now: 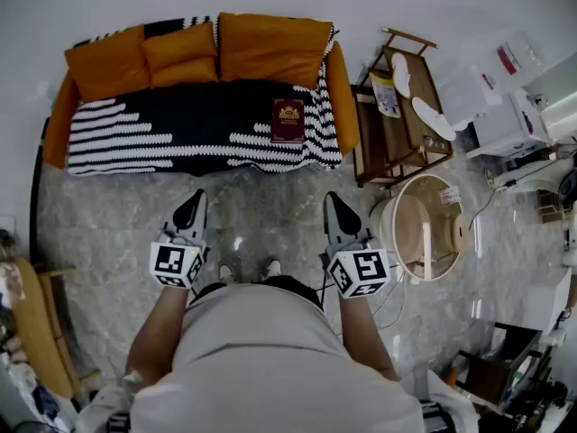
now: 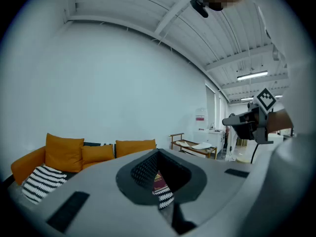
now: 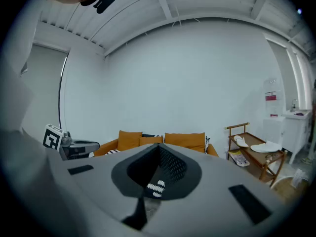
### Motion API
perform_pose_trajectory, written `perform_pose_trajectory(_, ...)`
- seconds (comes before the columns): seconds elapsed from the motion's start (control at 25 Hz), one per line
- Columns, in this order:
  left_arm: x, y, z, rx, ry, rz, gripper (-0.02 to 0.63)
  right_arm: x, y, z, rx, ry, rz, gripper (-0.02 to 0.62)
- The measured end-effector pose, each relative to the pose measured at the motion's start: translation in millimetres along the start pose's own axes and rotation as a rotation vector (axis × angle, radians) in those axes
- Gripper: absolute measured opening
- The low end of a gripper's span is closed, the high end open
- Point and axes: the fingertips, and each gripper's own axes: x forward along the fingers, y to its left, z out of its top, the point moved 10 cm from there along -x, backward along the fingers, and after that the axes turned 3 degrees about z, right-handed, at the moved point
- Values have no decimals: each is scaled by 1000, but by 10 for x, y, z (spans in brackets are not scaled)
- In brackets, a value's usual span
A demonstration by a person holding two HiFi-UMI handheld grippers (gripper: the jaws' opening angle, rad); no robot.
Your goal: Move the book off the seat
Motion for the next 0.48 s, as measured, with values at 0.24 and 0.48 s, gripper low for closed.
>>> perform_pose_trajectory(0.24, 124, -218, 24, 9, 5, -12, 17, -77, -203, -24, 10, 1, 0, 21)
perform_pose_trajectory(0.48, 228, -543, 60, 23, 17, 0, 17, -232, -547, -113, 35, -6, 10, 21)
